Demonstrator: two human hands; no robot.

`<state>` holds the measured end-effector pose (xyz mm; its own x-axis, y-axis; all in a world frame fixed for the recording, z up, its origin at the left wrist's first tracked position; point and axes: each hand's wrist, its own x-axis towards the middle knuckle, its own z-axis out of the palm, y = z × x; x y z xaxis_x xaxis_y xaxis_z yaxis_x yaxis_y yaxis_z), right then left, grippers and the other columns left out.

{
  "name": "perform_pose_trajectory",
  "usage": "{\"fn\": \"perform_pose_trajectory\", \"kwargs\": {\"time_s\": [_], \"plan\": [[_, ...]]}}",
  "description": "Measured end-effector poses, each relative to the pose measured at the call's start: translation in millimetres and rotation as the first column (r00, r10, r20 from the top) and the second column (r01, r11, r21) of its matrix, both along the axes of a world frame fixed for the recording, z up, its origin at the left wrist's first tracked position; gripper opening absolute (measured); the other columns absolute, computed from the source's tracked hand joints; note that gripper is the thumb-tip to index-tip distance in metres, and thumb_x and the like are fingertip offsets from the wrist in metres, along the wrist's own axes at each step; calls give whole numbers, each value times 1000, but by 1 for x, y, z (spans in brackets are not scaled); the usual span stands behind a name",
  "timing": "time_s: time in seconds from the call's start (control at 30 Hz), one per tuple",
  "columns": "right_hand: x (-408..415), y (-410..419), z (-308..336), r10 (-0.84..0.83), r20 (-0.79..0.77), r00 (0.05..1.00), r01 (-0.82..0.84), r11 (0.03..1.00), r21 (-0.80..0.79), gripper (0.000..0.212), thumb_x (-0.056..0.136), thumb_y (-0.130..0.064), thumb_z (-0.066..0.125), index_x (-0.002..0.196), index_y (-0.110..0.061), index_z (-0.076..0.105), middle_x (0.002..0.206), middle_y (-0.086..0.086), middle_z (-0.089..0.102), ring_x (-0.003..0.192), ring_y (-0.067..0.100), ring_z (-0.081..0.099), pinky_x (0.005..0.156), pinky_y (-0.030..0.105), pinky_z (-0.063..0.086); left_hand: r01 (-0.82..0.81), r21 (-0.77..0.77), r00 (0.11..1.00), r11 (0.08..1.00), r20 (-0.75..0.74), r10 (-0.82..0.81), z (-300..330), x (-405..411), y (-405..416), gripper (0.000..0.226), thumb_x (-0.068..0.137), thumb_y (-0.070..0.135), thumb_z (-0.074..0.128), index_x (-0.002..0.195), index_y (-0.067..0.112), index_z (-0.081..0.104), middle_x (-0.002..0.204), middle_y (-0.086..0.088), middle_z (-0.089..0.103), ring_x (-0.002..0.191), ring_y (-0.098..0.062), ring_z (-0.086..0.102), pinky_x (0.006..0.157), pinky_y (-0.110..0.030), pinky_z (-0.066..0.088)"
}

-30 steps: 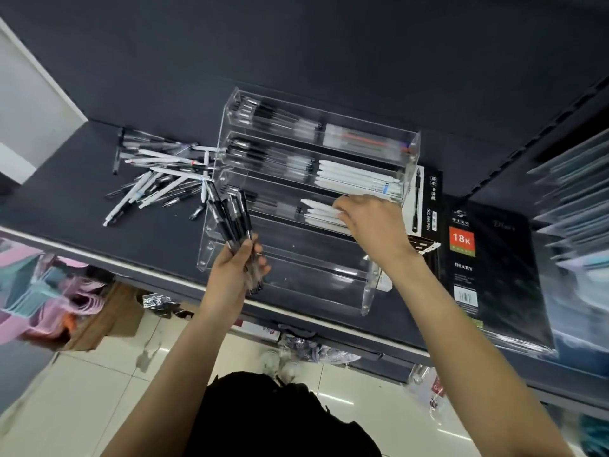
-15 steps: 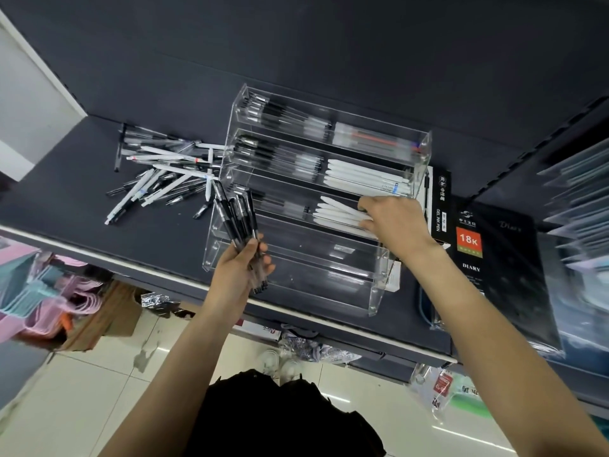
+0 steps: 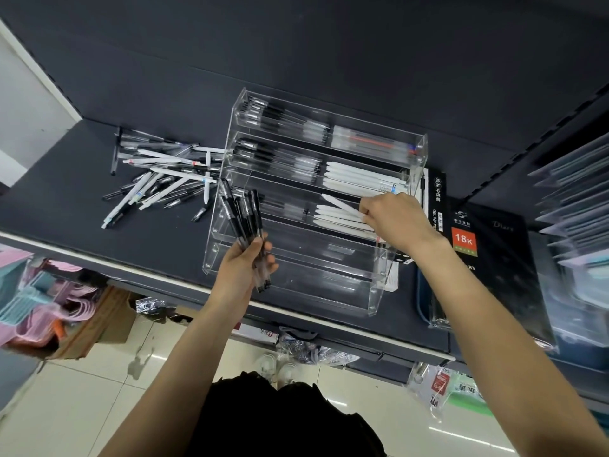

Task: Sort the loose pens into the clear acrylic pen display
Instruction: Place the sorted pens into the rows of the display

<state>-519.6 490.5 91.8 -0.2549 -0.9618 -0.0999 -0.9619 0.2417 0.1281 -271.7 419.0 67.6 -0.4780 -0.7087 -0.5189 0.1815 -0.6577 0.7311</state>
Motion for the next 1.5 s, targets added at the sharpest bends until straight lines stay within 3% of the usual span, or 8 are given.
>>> {"fn": "perform_pose_trajectory", "kwargs": {"time_s": [0.27,0.43,0.73,0.87,0.97,1.27,1.4,1.5], "plan": [[7,-1,0,15,-226,974,0,998,68,10,94,-24,55,102,-19,58,94,-5,64,83,20,65,58,28,37,23,-3,999,1000,-26,-23,-1,-4,1,18,100,9,39,96,10,57,64,5,60,52,-6,56,58,-20,54],[20,0,-8,-33,-338,941,46,998,33,44,31,-4,87,64,-19,62,51,-7,52,44,12,51,41,16,33,19,-20,999,1000,-30,-20,-2,-4,1,19,101,10,39,96,10,57,66,4,61,54,-6,57,60,-20,55],[35,6,2,-157,-287,945,110,979,-173,33,33,3,81,46,-17,57,47,-4,51,37,13,48,42,15,25,27,-30,994,999,-105,-30,1,-2,4,17,101,8,37,100,8,54,72,2,63,63,-11,62,68,-25,56],[73,7,17,-76,230,970,175,877,-448,9,87,-22,65,91,-19,72,81,-4,69,64,14,63,54,21,43,41,-57,994,998,-100,-46,0,-1,8,18,100,9,39,104,6,56,78,0,67,69,-13,66,75,-28,58],[116,-5,20,-11,616,788,309,872,-380,20,88,-37,62,100,-24,69,92,-9,70,78,6,63,70,25,51,28,-82,997,996,-74,-34,3,-1,17,18,99,11,41,104,8,59,80,-1,69,72,-13,68,77,-28,58],[139,-37,8,11,976,220,582,801,-140,13,92,-26,57,100,-18,65,90,-8,68,86,5,64,80,25,52,-94,-103,996,990,-19,93,-3,18,20,22,100,14,40,104,10,61,102,-4,71,89,-16,70,79,-29,58],[106,-61,28,104,484,869,191,832,-522,24,92,-24,59,113,-15,67,98,1,67,80,13,61,68,29,50,-230,-10,971,973,-72,228,-7,36,5,23,101,13,39,111,4,57,99,-6,67,81,-12,70,81,-31,56],[100,-89,20,149,45,988,-122,919,-375,27,85,-22,68,111,-16,66,97,3,69,79,20,66,57,26,46,-265,39,958,963,-100,268,-11,44,-5,24,101,13,39,116,3,54,93,-6,66,76,-12,68,77,-30,57]]}}
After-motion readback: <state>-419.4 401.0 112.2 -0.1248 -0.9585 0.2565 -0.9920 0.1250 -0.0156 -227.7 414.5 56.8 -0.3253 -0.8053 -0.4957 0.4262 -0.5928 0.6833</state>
